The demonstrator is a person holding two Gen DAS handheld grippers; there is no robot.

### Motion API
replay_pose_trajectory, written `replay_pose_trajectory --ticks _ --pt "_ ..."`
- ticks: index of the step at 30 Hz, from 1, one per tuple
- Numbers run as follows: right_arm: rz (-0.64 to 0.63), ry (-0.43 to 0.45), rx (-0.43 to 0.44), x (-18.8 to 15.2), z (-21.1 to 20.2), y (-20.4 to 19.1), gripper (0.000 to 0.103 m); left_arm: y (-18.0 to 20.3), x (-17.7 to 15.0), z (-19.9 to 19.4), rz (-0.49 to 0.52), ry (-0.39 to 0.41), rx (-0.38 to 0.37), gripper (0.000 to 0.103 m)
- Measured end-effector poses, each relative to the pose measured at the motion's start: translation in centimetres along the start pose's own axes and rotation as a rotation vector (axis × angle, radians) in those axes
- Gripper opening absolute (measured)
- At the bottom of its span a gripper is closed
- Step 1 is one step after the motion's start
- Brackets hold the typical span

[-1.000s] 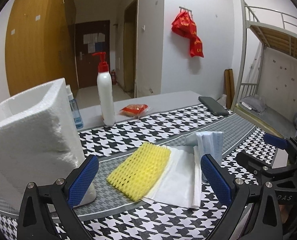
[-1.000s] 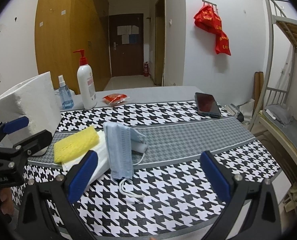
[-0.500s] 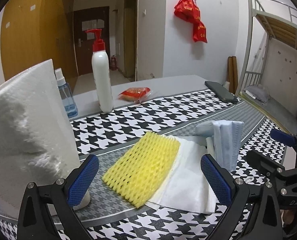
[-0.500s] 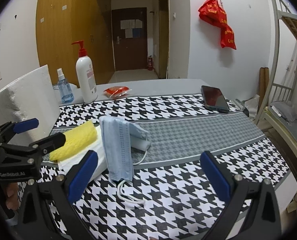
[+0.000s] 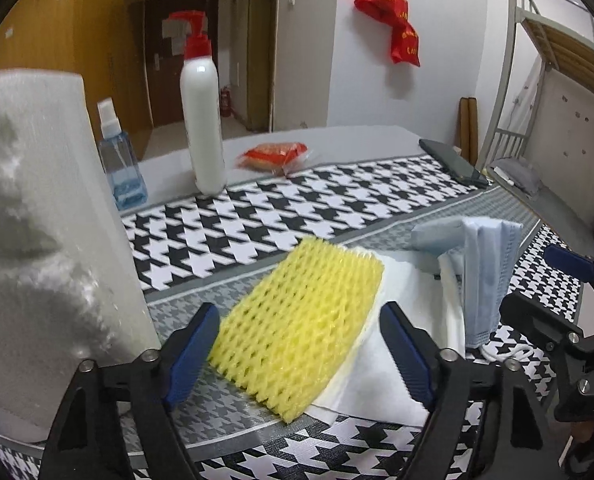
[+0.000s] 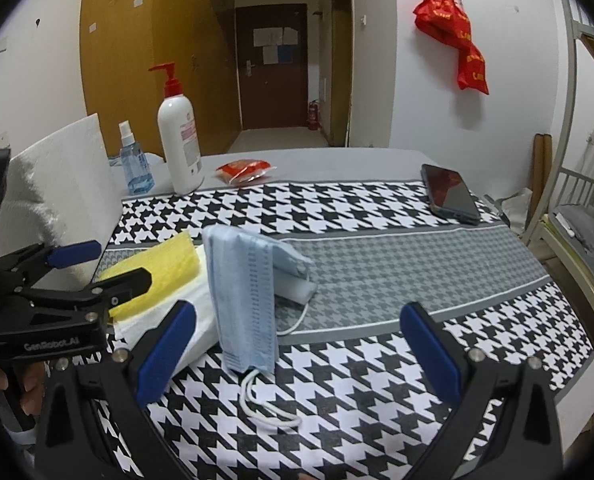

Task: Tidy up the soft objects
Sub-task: 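Move the left tool toward the yellow foam-net sponge on the white cloth, then close the left gripper on the yellow sponge while the right tool approaches the blue mask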

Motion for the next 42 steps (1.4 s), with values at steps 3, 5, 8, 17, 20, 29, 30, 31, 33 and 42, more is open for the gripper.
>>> replay_pose_trajectory --ticks 3,5,8,17,20,29,30,31,33,42 --pt "-0.009 -0.007 0.004 0.0 0.2 -0.1 0.103 -0.2 -0.2 0.3 -0.012 -0.026 -0.012 0.072" --pt "-0.011 -0.017 0.016 0.0 0.5 -0.2 0.103 -0.3 -0.4 0.7 -0.015 -0.053 -0.009 0.066" --pt "-0.022 -0.028 0.017 0.1 1.0 -0.4 0.103 -0.6 -0.6 1.2 -0.025 -0.084 -0.008 0.056" --pt "-0.046 -0.06 0.033 0.1 2.1 -0.9 0.103 -1.4 -0.5 1.1 -0.029 -0.08 0.002 0.028" --pt "-0.052 -0.07 0.034 0.2 2.4 -0.9 0.103 -1.5 -0.5 0.9 -0.026 -0.078 -0.002 0.02" --pt "-0.073 -0.093 0.024 0.8 3.4 -1.1 0.103 -1.2 -0.6 0.3 0.004 -0.058 -0.006 0.015" --pt "-0.072 -0.093 0.021 0.9 3.5 -1.1 0.103 -1.2 -0.6 0.2 0.002 -0.055 -0.008 0.014" --pt "-0.07 -0.095 0.022 0.9 3.5 -1.1 0.103 -1.2 -0.5 0.1 0.003 -0.052 -0.013 0.014" --pt "-0.071 -0.101 0.03 1.0 3.7 -1.1 0.103 -1.1 -0.5 0.0 0.004 -0.048 -0.016 0.011" --pt "-0.064 -0.11 0.039 0.9 4.0 -1.1 0.103 -1.1 -0.6 -0.1 0.003 -0.052 -0.034 0.008"
Point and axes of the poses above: each gripper's, at about its wrist camera, not at the fingertips, and z roughly the way its jaws point, y to its right, x to its top, the point moved 5 cm from there along z, roughly the way its jaws point, and after that the axes turned 12 degrees about -z, right-handed, at the moved point
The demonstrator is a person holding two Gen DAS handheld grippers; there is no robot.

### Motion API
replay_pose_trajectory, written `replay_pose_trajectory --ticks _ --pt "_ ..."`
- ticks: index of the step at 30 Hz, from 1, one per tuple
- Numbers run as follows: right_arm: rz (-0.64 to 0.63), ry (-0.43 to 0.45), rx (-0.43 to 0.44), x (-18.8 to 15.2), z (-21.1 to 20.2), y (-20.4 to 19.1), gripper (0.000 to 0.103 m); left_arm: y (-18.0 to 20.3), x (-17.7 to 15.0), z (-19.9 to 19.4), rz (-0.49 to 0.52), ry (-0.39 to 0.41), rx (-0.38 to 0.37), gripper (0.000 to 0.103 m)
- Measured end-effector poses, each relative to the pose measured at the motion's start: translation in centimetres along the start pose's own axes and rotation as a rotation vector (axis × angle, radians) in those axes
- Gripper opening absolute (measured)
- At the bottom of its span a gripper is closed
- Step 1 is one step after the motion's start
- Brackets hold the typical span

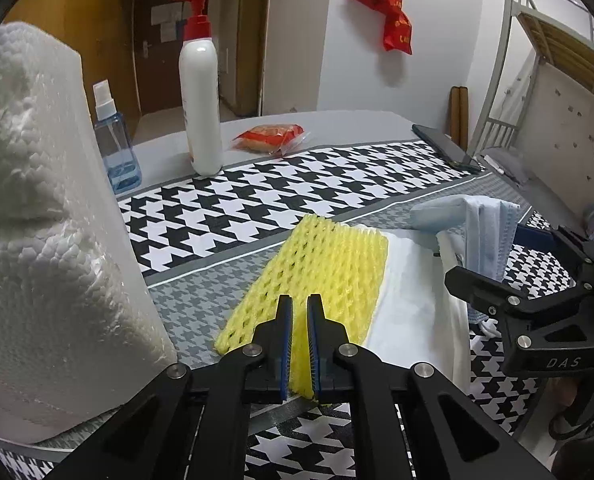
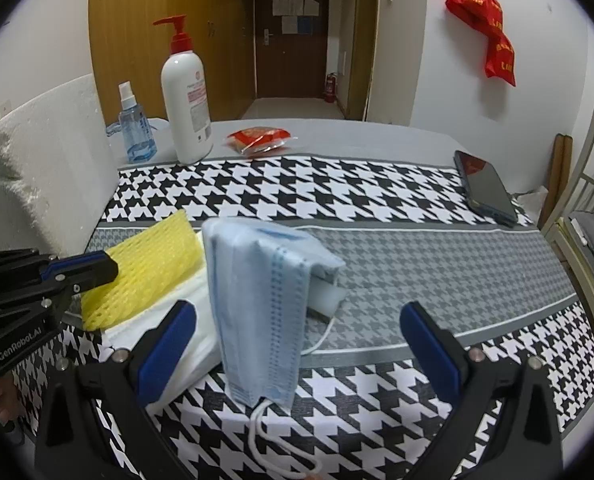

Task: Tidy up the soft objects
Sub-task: 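Close the left gripper on the yellow sponge while the right tool approaches the blue mask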

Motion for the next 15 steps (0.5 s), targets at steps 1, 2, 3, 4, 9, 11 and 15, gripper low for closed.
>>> replay_pose_trajectory --ticks 1,2,3,4,9,11,15 --pt "0.001 0.002 0.0 0.01 -0.04 0.03 0.103 -0.04 0.0 -0.03 -0.004 -0.002 -0.004 0.008" --pt "0.002 0.004 0.001 0.03 -0.08 0.06 0.103 -0.02 -0.02 -0.05 -0.006 -0.004 -0.008 0.008" --pt "0.003 0.006 0.001 0.03 -0.14 0.07 0.103 0.02 -0.04 -0.12 -0.009 -0.004 -0.012 0.008" --pt "0.002 0.006 0.001 0.02 -0.17 0.05 0.103 0.07 -0.05 -0.15 -0.009 -0.004 -0.016 0.008" --pt "-0.003 0.006 -0.001 -0.06 -0.3 -0.14 0.103 0.36 -0.19 0.0 0.004 -0.014 -0.017 0.013" --pt "-0.002 0.008 -0.001 -0.11 -0.46 -0.14 0.103 0.29 -0.23 0.16 0.003 -0.019 -0.006 0.028" --pt "0.0 0.01 0.003 -0.12 -0.58 -0.14 0.103 0.29 -0.23 0.19 0.006 -0.011 0.002 0.053"
Point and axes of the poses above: each gripper's, at about its wrist camera, not at the fingertips, and z roughly the way its jaws point, y to its right, x to its top, the point moved 5 cm from there along z, roughly the way its jaws point, and after that the axes turned 12 degrees about -z, right-handed, at the moved point
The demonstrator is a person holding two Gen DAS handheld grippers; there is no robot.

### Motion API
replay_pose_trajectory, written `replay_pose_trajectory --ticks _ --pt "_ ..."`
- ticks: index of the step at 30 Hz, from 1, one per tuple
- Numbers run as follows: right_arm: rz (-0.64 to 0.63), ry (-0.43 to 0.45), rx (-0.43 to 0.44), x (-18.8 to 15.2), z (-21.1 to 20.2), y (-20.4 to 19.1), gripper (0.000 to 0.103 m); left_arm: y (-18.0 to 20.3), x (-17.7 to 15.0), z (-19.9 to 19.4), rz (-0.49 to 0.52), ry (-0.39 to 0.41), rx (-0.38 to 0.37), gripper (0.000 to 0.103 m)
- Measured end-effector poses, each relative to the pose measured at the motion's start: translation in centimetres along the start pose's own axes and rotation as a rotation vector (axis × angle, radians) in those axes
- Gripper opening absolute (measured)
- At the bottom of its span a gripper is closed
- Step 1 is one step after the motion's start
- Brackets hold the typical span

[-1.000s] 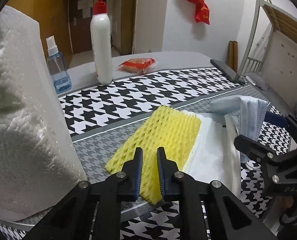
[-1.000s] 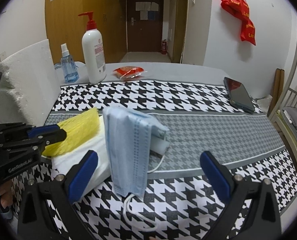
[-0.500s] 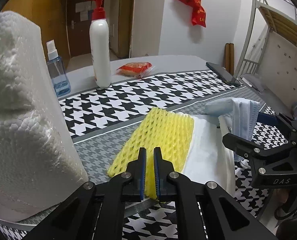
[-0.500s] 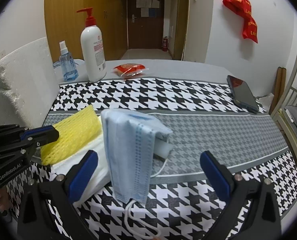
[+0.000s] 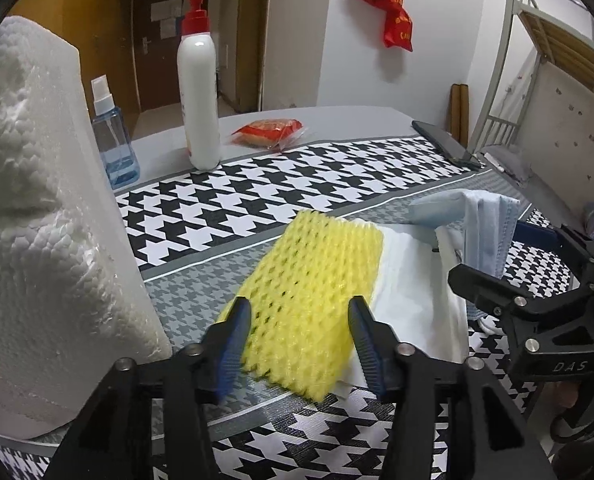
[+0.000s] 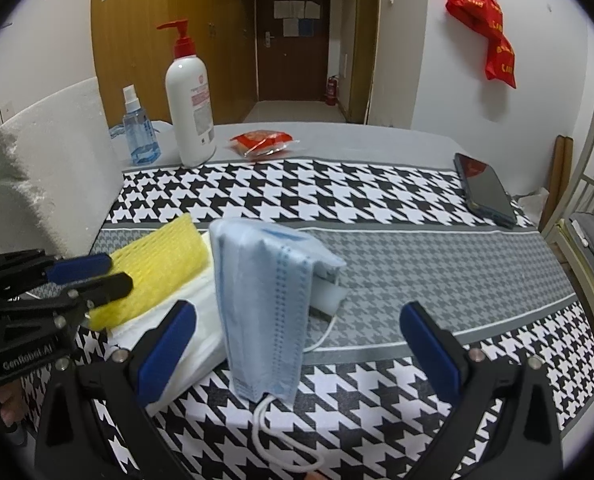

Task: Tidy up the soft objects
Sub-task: 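Close the left gripper on the yellow sponge while the right tool approaches the blue mask, then grasp the blue face mask with the right gripper, then lift the sponge and the mask off the table with both grippers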

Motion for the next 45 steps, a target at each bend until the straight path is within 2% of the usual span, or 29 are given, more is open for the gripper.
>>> replay_pose_trajectory --ticks 3,5,7,9,13,15,18,26,31,45 --pt "0.0 -0.004 0.003 0.0 0.1 0.0 0.103 -0.2 -0.3 0.5 0.0 -0.027 0.008 0.053" --pt "0.0 -0.009 0.004 0.0 0.2 -0.1 0.103 -0.2 -0.3 0.6 0.002 -0.03 0.008 0.049" --pt "0.006 -0.008 0.007 0.0 0.2 0.0 0.103 -0.4 -0.3 0.8 0.002 -0.034 0.028 0.032" --pt "0.015 -0.005 0.01 0.0 0.2 0.2 0.103 -0.8 -0.2 0.7 -0.009 -0.031 0.034 0.022" --pt "0.026 -0.011 0.018 -0.1 0.4 0.3 0.103 -0.5 -0.2 0.4 0.005 -0.018 0.018 0.011" --pt "0.025 -0.014 0.021 -0.1 0.5 0.2 0.102 -0.3 -0.2 0.1 0.012 -0.005 0.009 0.011" --pt "0.031 -0.005 0.029 -0.1 0.3 0.2 0.093 -0.1 0.0 -0.3 0.013 0.013 -0.006 0.011" --pt "0.06 -0.022 0.049 -0.1 0.5 0.4 0.055 0.3 0.1 -0.9 0.021 0.039 -0.026 0.011" --pt "0.072 -0.024 0.056 -0.1 0.4 0.4 0.04 0.3 0.3 -1.2 0.017 0.058 -0.036 0.011" --pt "0.107 0.028 0.019 0.7 -2.4 1.1 0.019 0.8 0.6 -2.9 0.019 0.122 -0.08 0.011"
Point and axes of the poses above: each gripper's, at about its wrist camera, not at the fingertips, and z roughly the way its jaws point, y to its right, x to its top, the point moved 5 cm from there along z, roughly the way its jaws point, and after that the axes turned 12 degrees about -z, right-handed, at the moved point
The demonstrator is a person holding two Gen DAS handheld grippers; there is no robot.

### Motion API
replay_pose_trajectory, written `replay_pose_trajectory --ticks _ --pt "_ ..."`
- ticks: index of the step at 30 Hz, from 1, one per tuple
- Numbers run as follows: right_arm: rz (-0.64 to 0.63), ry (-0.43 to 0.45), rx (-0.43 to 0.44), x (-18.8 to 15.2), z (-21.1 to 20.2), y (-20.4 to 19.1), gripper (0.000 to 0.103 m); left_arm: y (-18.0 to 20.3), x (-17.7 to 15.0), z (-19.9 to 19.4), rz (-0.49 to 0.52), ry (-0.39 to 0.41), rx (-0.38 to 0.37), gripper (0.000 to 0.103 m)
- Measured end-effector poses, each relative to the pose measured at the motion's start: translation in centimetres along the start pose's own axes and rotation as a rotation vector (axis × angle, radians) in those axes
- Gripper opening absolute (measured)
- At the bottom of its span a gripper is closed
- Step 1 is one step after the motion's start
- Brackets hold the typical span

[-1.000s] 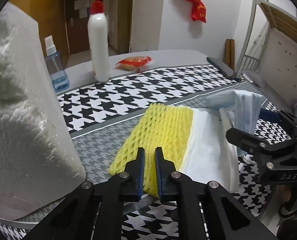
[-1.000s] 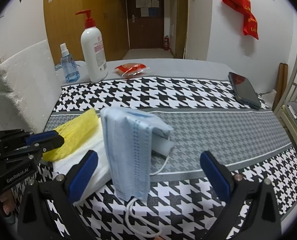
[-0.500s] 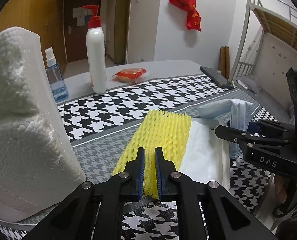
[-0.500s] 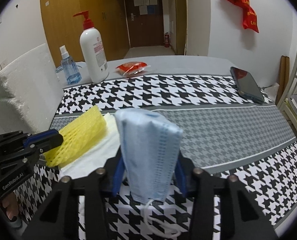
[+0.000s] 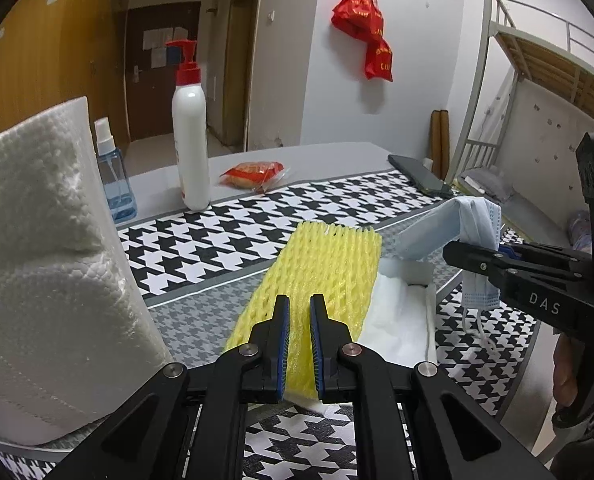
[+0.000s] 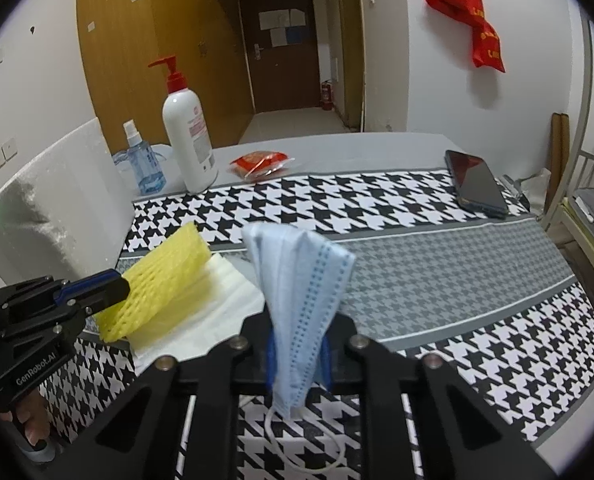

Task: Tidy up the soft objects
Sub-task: 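Lift the sponge and the mask off the table with both grippers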

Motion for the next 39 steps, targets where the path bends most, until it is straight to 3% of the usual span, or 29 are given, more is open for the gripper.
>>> replay_pose_trajectory --ticks 18,39 --pt "-0.001 0.12 -0.065 2.0 -5.0 0.4 0.017 0.7 0.8 -3.3 -0.001 0.077 -0.048 0.011" --pt "-0.076 0.235 -0.043 3.3 -10.7 -3.2 0.017 0.9 1.6 -11.3 0.032 0.232 0.003 0.011"
Point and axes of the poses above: each gripper's, at about its wrist camera, not at the fingertips, and z roughly the way its jaws point, y to its right, x to its top, the point moved 5 cm from there along z, roughly the way its jaws point, and after that the axes turned 12 degrees about -z, right-handed, at the moved point
